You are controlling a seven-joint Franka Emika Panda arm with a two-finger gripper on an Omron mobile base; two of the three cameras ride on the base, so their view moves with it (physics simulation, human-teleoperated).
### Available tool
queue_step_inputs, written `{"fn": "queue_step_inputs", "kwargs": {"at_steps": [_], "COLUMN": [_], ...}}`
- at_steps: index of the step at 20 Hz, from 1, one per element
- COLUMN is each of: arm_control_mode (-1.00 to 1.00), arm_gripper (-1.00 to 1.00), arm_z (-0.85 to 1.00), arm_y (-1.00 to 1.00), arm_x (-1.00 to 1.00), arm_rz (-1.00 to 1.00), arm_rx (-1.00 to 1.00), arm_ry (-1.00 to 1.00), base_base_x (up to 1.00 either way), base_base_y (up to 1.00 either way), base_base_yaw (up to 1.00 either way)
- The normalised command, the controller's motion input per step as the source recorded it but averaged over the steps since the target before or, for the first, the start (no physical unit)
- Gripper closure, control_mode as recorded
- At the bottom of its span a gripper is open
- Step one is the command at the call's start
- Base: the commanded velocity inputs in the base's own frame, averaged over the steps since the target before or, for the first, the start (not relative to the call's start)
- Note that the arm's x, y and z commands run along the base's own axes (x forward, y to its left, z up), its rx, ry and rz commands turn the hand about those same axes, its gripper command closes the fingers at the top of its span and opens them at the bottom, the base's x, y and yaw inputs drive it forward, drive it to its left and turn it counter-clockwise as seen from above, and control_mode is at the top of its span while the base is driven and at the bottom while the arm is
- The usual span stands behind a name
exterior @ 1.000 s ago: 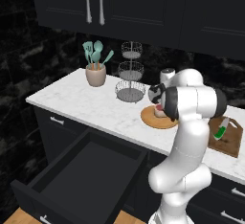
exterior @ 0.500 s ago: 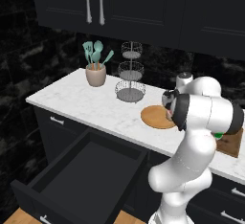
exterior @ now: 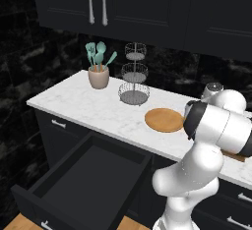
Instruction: Pick up the knife from the drawer and place it on the cutting board. Then place the meat from the plate to the cutting board.
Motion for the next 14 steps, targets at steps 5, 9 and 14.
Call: {"fn": "queue_step_inputs", "kwargs": {"at_steps": [5, 9, 14], "arm_control_mode": [-1.0, -1.0, -1.0], "arm_gripper": [1.0, 1.0, 1.0], "arm_z": [0.21, 0.01, 0.0], "arm_y": [-0.83, -0.87, -0.68], "arm_x": [-0.32, -0.38, -0.17], "arm_rz": [-0.16, -0.15, -0.12], "arm_rx": [0.02, 0.01, 0.0], "arm_ry": [-0.04, 0.0, 0.0], "base_base_x": [0.0, 0.0, 0.0], "base_base_y": [0.0, 0.0, 0.0], "base_base_yaw": [0.0, 0.0, 0.0]}}
